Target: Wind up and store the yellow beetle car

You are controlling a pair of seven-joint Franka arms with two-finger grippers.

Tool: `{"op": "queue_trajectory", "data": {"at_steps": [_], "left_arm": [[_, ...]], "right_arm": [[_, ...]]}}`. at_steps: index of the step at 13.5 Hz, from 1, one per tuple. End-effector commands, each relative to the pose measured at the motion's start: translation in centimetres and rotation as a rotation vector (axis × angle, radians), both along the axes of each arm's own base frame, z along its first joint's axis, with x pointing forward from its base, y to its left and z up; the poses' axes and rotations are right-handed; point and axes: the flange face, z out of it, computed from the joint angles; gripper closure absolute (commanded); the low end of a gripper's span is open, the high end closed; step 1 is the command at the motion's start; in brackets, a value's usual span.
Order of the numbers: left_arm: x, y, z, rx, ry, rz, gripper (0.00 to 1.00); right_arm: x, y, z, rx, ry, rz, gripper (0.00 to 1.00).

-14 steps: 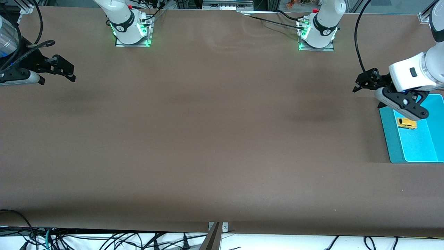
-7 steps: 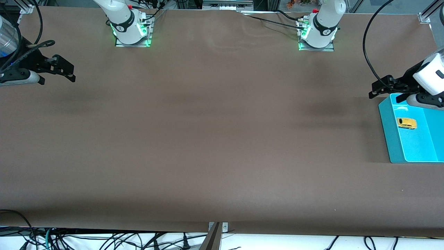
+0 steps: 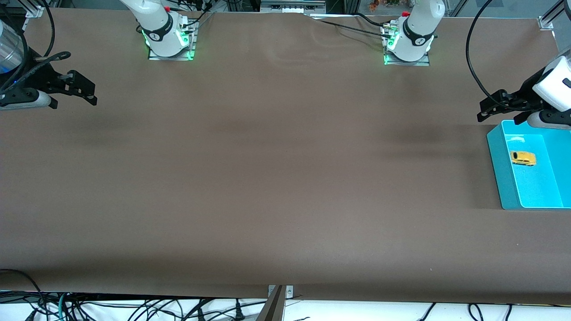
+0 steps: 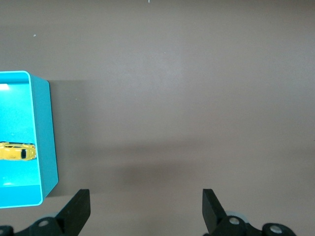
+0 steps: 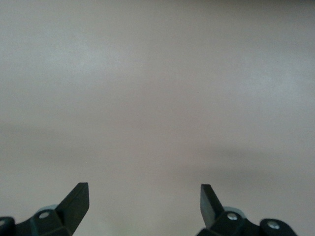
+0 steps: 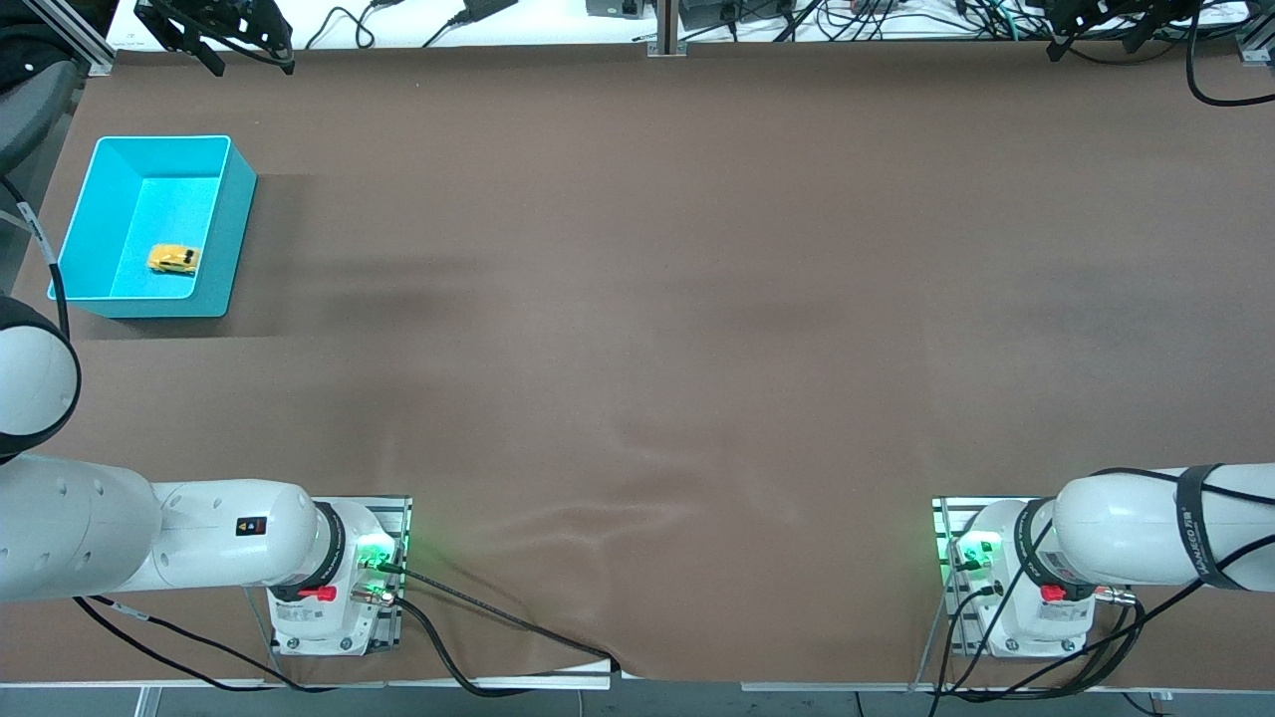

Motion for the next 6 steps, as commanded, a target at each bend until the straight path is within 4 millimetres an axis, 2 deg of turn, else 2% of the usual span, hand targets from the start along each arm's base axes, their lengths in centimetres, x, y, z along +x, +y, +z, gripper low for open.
{"op": "queue_trajectory", "data": {"at_steps": [1, 6], "left_arm": [[-0.43, -0.07, 0.12, 0.019, -0.001, 0.011, 0.0], [-0.39, 0.03, 0.04, 0.021, 0.001, 0.013, 0.0]], "right_arm": [[-0.11, 0.02, 0.69, 0.009, 0.004, 0.013, 0.0], [-0.15, 0.01, 0.85, 0.008, 0.006, 0.015, 0.0]]}}
